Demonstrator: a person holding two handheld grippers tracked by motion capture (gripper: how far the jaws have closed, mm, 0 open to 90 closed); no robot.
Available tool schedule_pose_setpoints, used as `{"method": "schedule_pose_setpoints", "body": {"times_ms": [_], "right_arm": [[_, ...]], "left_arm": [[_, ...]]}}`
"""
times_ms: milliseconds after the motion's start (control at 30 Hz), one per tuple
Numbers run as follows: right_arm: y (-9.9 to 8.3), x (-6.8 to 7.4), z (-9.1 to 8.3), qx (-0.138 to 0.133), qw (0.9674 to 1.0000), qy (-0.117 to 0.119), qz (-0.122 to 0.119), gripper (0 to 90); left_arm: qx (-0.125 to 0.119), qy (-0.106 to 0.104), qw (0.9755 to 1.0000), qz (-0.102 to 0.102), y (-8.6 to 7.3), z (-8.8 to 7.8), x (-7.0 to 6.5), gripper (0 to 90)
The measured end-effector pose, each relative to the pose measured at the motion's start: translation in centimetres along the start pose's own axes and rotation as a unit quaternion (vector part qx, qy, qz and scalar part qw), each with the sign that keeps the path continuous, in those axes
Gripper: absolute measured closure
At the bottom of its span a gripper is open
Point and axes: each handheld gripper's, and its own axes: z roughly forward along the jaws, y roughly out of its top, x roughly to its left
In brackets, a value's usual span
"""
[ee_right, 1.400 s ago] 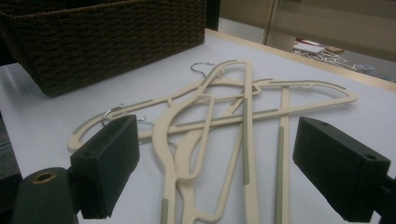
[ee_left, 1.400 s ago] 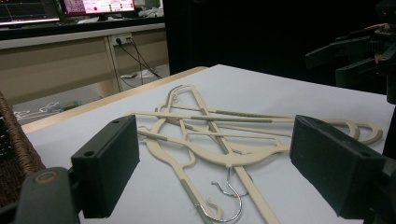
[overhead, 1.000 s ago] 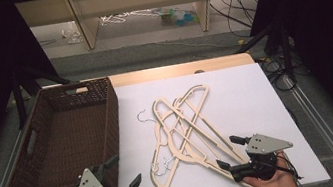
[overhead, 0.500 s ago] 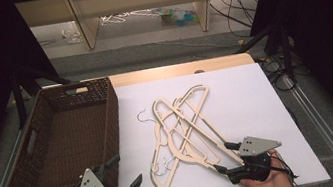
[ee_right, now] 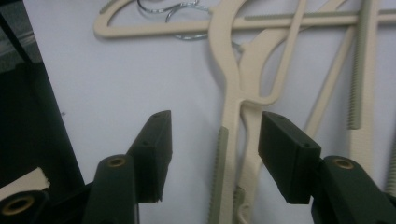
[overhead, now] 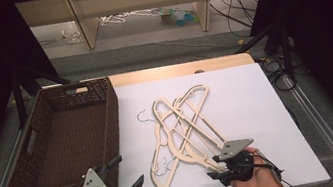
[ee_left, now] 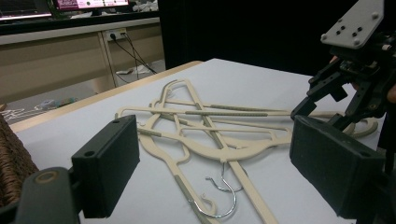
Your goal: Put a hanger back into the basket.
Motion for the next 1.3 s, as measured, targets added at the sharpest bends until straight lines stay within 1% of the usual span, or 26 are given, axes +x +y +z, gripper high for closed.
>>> {"method": "schedule_pose_setpoints", "body": {"times_ms": [100,167,200,233,300,367,400,433,467,500,533,567,600,633,700,767,800,867,900,933,1000,1100,1133,1167,1233,1300], "right_arm": [[0.3,0.0,1.0,0.015,0.9999,-0.003,0.003,50.9],[0.5,-0.1,1.3,0.034,0.9994,0.003,0.006,54.0],[0.4,-0.1,1.5,0.034,0.9994,0.003,0.009,55.4],[0.5,-0.2,1.6,0.045,0.9989,0.007,0.009,57.5],[0.4,0.0,1.7,0.055,0.9984,0.008,0.009,58.4],[0.3,0.1,1.9,0.058,0.9982,0.013,0.012,63.6],[0.3,0.1,2.0,0.060,0.9981,0.011,0.009,65.1],[0.3,0.0,1.9,0.060,0.9981,0.010,0.010,66.2],[0.3,0.1,1.9,0.062,0.9979,0.008,0.019,68.0],[0.4,-0.1,2.0,0.063,0.9979,0.009,0.015,69.5],[0.5,0.1,2.0,0.067,0.9972,0.004,0.032,69.6],[0.6,-0.1,2.2,0.066,0.9976,0.002,0.021,69.7],[0.8,0.0,2.4,0.065,0.9976,-0.005,0.023,70.3],[1.0,0.0,2.6,0.069,0.9975,-0.011,0.013,70.4],[1.4,0.3,2.7,0.077,0.9968,-0.015,0.016,71.2],[1.5,0.2,2.8,0.079,0.9967,-0.017,0.012,73.6],[1.6,0.2,2.8,0.081,0.9964,-0.019,0.017,75.6],[1.5,0.1,2.9,0.074,0.9969,-0.022,0.019,76.1],[1.6,0.1,2.8,0.079,0.9962,-0.021,0.028,77.5],[1.5,0.1,2.8,0.077,0.9963,-0.025,0.030,78.4],[1.4,-0.2,2.5,0.079,0.9963,-0.027,0.021,79.7],[1.4,-0.6,1.6,0.085,0.9961,-0.012,0.018,79.8],[1.4,-0.7,1.4,0.084,0.9963,-0.016,0.006,79.8],[1.3,-0.8,1.1,0.082,0.9965,-0.012,-0.001,79.8],[1.3,-1.0,0.2,0.084,0.9965,0.001,-0.004,79.8],[1.3,-1.1,-0.1,0.083,0.9965,0.004,-0.006,79.8]], "left_arm": [[-0.001,-0.001,1.0000,0.000,0.0,0.0,0.0,15.9],[0.000,-0.001,1.0000,0.000,0.0,-0.1,0.0,15.9],[0.000,-0.001,1.0000,0.000,0.0,-0.1,0.0,15.9],[0.000,-0.001,1.0000,-0.001,0.0,0.0,0.0,15.9],[0.001,-0.002,1.0000,0.003,0.0,0.0,0.0,15.9],[0.002,-0.002,1.0000,0.003,0.0,0.0,-0.1,15.9],[0.003,-0.003,1.0000,0.007,0.0,0.0,-0.1,15.9],[0.002,-0.004,1.0000,0.002,0.0,0.1,-0.2,15.9],[0.003,-0.005,1.0000,0.002,0.0,0.1,-0.2,15.9],[0.004,-0.006,1.0000,0.006,0.0,0.1,-0.2,15.9],[0.007,-0.005,1.0000,0.005,0.0,0.1,-0.2,15.9],[0.007,-0.005,1.0000,0.005,0.0,0.1,-0.2,15.9],[0.000,-0.007,1.0000,0.004,0.0,0.3,-0.3,15.9],[-0.001,-0.008,1.0000,0.004,0.0,0.3,-0.3,15.9],[0.006,-0.008,0.9999,0.010,0.0,0.2,-0.3,15.9],[0.005,-0.008,0.9999,0.008,0.0,0.3,-0.3,16.0],[0.005,-0.008,0.9999,0.008,0.0,0.3,-0.3,16.0],[0.006,-0.008,0.9999,0.009,0.0,0.3,-0.3,16.0],[0.007,-0.008,0.9999,0.005,0.0,0.3,-0.4,16.0],[0.006,-0.008,0.9999,0.006,0.0,0.3,-0.4,16.0],[0.007,-0.008,0.9999,0.007,0.0,0.3,-0.4,16.0],[0.008,-0.008,0.9999,0.007,0.0,0.4,-0.4,16.1],[0.008,-0.007,0.9999,0.008,0.0,0.5,-0.4,16.1],[0.010,-0.007,0.9999,0.009,0.0,0.6,-0.4,16.1],[0.010,-0.008,0.9998,0.014,0.0,1.0,-0.5,16.2],[0.017,-0.008,0.9997,0.016,0.0,1.3,-0.7,16.3]]}}
